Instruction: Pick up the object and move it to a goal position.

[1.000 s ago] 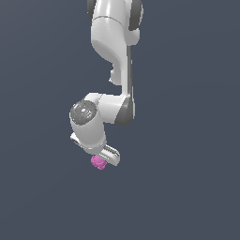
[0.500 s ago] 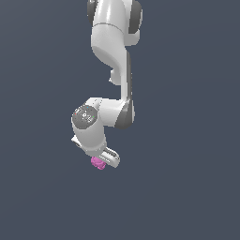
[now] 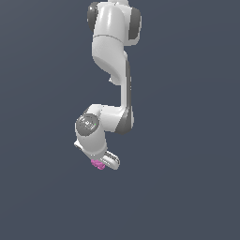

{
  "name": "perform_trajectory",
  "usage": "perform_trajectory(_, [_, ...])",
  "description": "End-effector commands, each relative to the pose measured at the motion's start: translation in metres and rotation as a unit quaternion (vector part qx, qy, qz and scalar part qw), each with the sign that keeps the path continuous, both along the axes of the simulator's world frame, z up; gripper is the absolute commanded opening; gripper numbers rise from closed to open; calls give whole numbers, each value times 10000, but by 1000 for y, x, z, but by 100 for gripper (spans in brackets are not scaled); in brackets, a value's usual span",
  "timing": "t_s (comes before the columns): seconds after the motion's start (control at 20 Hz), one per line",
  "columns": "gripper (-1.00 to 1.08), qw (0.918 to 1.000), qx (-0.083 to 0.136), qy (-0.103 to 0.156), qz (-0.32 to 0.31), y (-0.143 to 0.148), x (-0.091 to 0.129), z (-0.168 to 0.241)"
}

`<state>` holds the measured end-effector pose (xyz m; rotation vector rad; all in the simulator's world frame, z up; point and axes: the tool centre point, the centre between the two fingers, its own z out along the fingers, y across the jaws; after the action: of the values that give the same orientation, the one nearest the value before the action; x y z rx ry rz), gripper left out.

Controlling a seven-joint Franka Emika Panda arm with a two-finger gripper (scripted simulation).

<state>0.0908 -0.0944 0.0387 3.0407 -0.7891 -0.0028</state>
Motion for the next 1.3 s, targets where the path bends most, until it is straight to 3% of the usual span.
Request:
perform_trajectory(0.0, [-100,10000,-1,-9,0,0,1,1])
perform_trajectory(0.75, [-100,10000,-1,-9,0,1,-2,3])
perform_trajectory(1.25, [-100,10000,1,-8,1,13,-23,27])
